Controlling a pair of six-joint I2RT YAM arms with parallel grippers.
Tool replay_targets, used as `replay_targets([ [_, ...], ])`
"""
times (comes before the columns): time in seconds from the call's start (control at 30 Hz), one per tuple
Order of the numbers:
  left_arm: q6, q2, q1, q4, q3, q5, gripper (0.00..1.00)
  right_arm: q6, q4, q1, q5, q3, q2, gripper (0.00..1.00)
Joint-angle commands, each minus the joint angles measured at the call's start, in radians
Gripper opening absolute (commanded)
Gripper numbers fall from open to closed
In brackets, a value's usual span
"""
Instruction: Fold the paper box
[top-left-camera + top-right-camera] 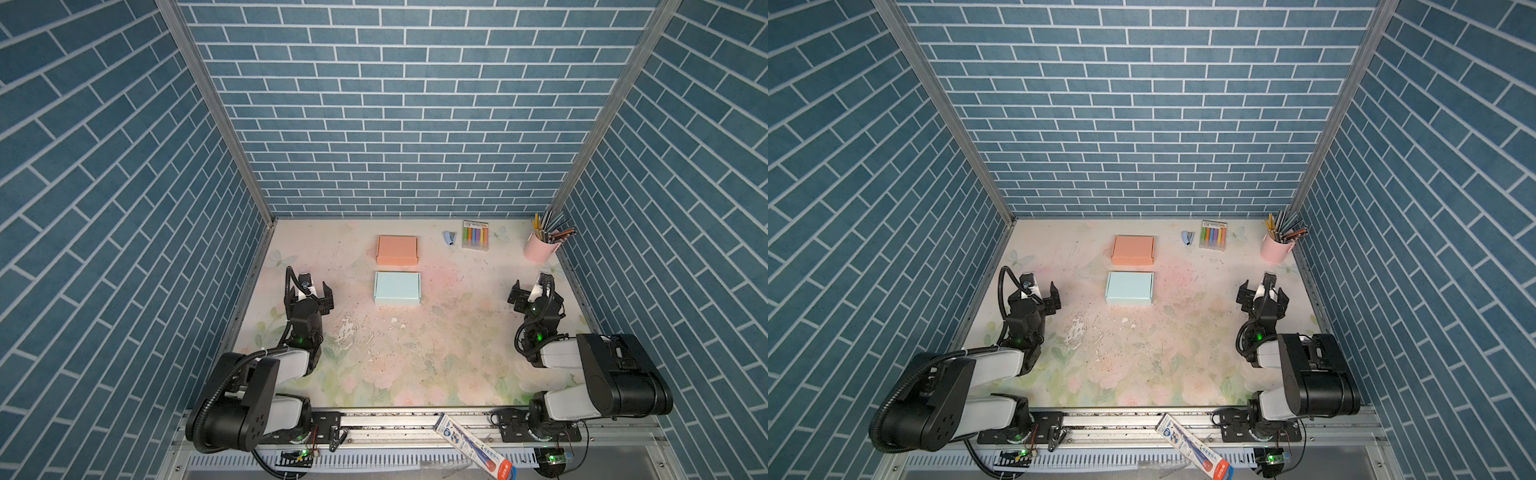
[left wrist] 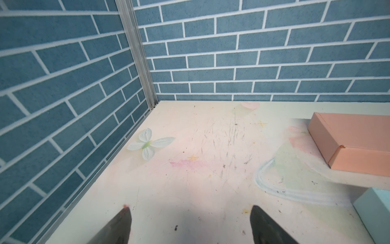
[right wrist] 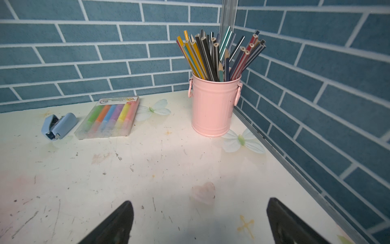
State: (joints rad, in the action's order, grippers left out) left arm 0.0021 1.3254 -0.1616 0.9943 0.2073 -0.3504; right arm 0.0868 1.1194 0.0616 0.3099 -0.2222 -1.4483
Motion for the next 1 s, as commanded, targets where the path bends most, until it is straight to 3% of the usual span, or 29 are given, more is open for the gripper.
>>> replay_targets([
  [0.0,0.023,0.045,0.022,0.121,0.015,0.049,0.88,-0.034,0.002,-0.018,-0.043,-0.037,-0.014,0.99],
  [0.17,0.031,0.124,0.031,0.215,0.003,0.08,0.88,-0.028,-0.018,-0.039,-0.109,-0.05,-0.026,0.98],
  [0.23,0.031,0.168,0.038,0.238,0.008,0.101,0.88,-0.025,0.052,-0.063,-0.164,-0.037,-0.062,0.98],
  [0.47,-0.003,0.19,0.089,0.18,0.052,0.167,0.88,-0.012,0.084,-0.071,-0.158,-0.015,-0.072,0.98],
  [0.97,-0.002,0.187,0.089,0.173,0.053,0.168,0.88,-0.014,0.085,-0.07,-0.159,-0.014,-0.072,0.98],
])
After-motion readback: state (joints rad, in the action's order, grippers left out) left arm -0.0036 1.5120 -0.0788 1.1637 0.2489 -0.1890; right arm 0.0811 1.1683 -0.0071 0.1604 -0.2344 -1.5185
